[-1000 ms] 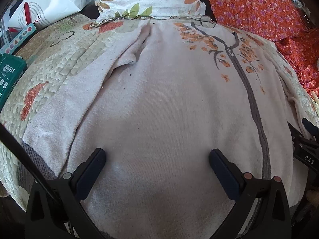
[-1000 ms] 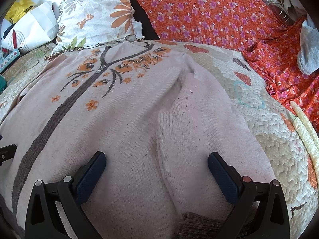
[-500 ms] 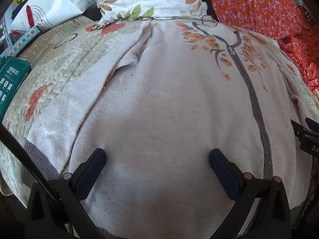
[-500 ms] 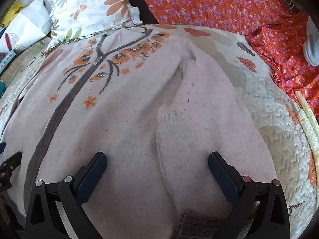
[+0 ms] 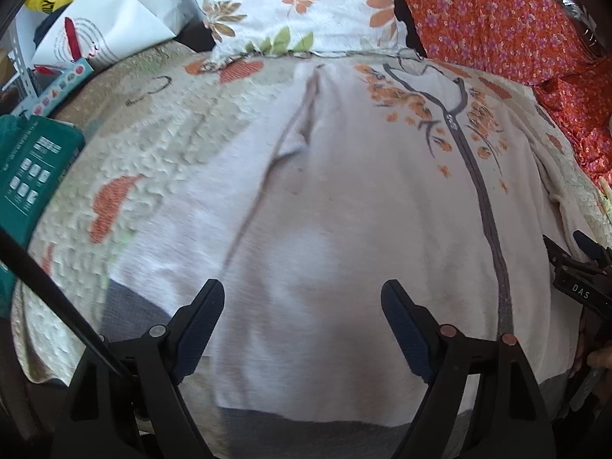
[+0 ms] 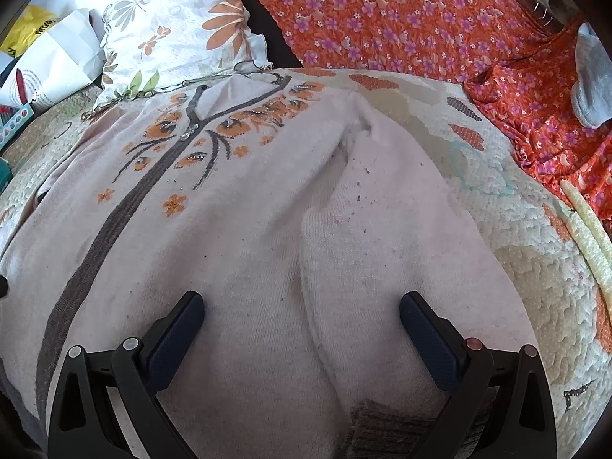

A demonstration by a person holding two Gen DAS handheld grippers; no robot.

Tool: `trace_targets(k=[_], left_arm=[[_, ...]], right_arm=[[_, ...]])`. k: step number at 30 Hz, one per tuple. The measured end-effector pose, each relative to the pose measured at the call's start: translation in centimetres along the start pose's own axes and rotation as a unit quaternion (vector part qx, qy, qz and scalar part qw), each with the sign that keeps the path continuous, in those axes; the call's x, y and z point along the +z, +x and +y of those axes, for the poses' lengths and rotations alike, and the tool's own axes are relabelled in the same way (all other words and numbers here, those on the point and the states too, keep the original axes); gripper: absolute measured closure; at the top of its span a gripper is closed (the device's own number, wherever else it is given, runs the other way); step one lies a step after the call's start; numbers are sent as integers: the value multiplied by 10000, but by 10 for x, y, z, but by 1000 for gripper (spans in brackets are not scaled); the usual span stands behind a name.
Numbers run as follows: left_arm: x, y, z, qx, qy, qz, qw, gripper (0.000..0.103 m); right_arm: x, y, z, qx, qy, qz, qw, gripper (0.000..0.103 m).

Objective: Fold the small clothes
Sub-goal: 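Grasp the grey cuff of the sweater sleeve with the left gripper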

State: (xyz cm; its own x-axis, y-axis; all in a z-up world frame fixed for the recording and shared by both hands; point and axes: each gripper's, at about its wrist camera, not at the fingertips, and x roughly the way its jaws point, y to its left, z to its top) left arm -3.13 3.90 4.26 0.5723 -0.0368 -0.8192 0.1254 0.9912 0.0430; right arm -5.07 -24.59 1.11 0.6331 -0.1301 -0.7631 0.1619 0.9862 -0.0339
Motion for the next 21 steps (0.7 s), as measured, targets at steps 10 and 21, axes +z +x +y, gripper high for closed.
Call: trace_targets(k=[10, 21], left_arm=[[-2, 1, 31, 291, -129, 30, 9995, 20], [7, 15, 106, 25, -1279, 431, 9909, 20]], right_arm=[[-2, -1, 1, -59, -20, -63, 10000, 0], [-3, -3, 2, -79, -20, -103, 9999, 0]])
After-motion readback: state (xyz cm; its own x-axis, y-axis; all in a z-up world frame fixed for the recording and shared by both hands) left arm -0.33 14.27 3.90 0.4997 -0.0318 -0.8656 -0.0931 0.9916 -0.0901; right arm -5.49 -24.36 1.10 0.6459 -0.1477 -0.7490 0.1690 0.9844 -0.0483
